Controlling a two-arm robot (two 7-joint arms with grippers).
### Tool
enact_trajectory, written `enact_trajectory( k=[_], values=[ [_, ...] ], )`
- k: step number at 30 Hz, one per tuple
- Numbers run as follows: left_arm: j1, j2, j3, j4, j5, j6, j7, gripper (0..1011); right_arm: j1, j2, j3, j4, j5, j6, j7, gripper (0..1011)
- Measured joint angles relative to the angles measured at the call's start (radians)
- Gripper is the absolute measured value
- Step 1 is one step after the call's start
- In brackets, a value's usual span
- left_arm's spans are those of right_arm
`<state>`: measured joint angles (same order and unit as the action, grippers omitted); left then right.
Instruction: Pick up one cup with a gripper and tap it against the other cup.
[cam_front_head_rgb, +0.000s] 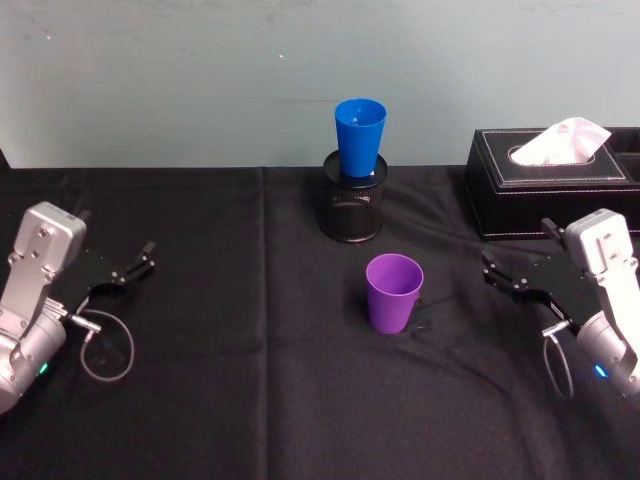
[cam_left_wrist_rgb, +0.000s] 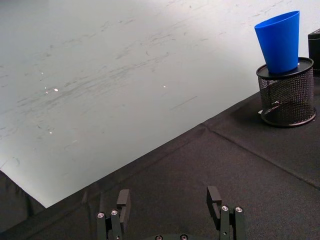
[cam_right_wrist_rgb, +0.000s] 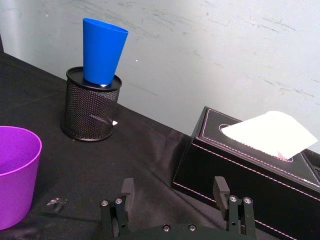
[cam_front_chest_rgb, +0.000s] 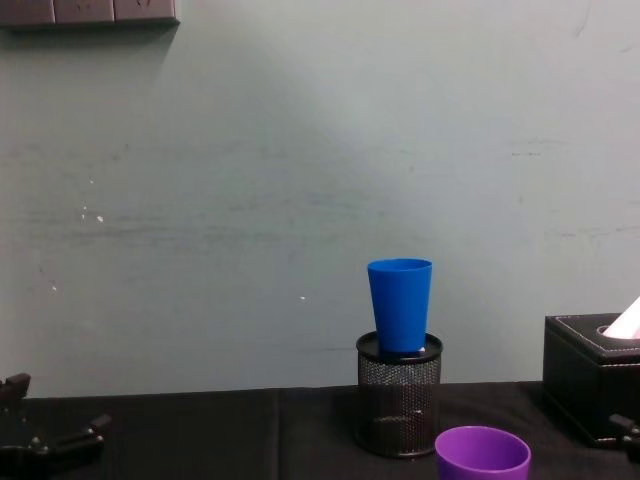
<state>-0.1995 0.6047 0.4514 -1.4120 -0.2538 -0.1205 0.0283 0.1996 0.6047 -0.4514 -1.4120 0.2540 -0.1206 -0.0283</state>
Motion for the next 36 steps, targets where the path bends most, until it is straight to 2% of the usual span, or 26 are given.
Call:
enact_trajectory(
  k=[36],
  values=[
    [0.0, 0.0, 0.0, 0.0, 0.0, 0.0, 0.0, 1000, 0.0, 0.0, 0.0, 0.0, 0.0, 0.0, 0.0, 1000]
  ],
)
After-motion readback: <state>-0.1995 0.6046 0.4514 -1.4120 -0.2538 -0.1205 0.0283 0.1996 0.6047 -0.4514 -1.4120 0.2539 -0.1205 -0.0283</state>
